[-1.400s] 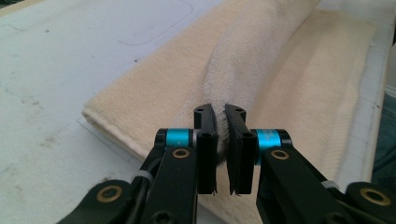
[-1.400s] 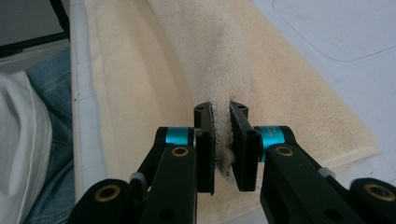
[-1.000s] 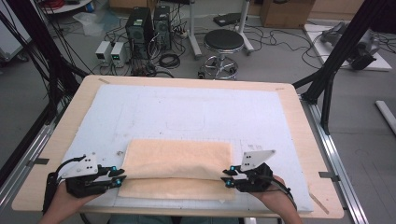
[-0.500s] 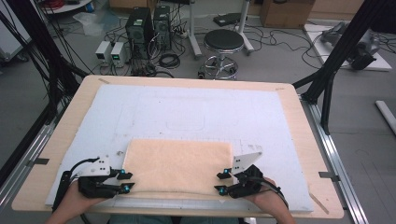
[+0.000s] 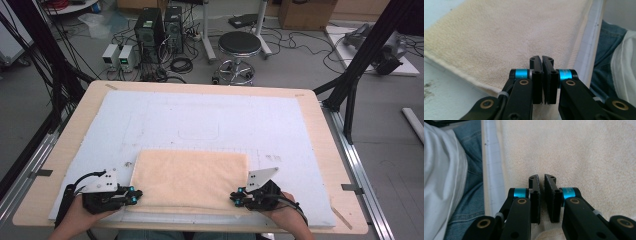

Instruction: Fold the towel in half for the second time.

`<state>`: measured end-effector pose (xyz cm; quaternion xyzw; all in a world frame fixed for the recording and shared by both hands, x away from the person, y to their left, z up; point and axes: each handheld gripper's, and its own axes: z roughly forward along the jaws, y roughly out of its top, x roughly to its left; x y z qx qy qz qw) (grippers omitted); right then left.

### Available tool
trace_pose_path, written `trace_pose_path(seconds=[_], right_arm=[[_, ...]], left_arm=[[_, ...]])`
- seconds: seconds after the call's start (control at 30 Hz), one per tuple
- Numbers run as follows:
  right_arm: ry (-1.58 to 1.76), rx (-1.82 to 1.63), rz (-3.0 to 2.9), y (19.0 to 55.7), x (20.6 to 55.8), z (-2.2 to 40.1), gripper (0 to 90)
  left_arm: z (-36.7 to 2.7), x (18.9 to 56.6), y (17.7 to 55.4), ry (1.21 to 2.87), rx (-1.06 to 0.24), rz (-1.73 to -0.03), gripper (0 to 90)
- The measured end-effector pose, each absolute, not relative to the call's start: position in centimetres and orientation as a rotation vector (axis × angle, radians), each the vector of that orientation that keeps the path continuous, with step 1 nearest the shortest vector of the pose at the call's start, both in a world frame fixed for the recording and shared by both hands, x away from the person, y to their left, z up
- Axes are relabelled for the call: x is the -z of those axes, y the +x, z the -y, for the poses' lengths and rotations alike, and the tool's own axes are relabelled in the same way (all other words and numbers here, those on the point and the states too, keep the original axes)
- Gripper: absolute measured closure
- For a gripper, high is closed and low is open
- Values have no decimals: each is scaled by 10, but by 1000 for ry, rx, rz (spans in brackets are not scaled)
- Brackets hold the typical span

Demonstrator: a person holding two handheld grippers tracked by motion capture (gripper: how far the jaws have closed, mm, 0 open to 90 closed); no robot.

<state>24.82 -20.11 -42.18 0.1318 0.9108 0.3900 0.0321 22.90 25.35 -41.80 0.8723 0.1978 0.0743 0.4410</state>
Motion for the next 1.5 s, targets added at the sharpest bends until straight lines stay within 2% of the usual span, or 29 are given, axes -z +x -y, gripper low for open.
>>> trace_pose_path(seconds=[0.13, 0.23, 0.37, 0.5, 0.7, 0.8, 0.9, 1.13, 1.3, 1.5], right_arm=[[388, -1235, -2814, 244, 417, 203, 835], [400, -1224, -2836, 245, 418, 203, 746], [478, -1265, -2777, 250, 414, 207, 593], [550, -1258, -2711, 263, 406, 209, 503], [642, -1206, -2627, 290, 398, 209, 432], [693, -1184, -2605, 305, 397, 210, 394], [726, -1161, -2595, 319, 396, 211, 383], [787, -1128, -2582, 349, 400, 214, 368], [795, -1091, -2643, 359, 413, 212, 356], [804, -1090, -2672, 364, 420, 212, 358]], left_arm=[[-256, 414, 222, 2166, -172, -470, 866], [-256, 417, 222, 2172, -147, -473, 841], [-260, 414, 230, 2137, -164, -525, 695], [-258, 405, 244, 2099, -218, -601, 566], [-247, 400, 273, 2072, -286, -683, 380], [-242, 400, 289, 2072, -301, -709, 370], [-242, 399, 305, 2050, -306, -759, 403], [-250, 409, 338, 2026, -318, -881, 399], [-252, 420, 349, 2032, -288, -917, 373], [-251, 425, 353, 2063, -247, -900, 387]])
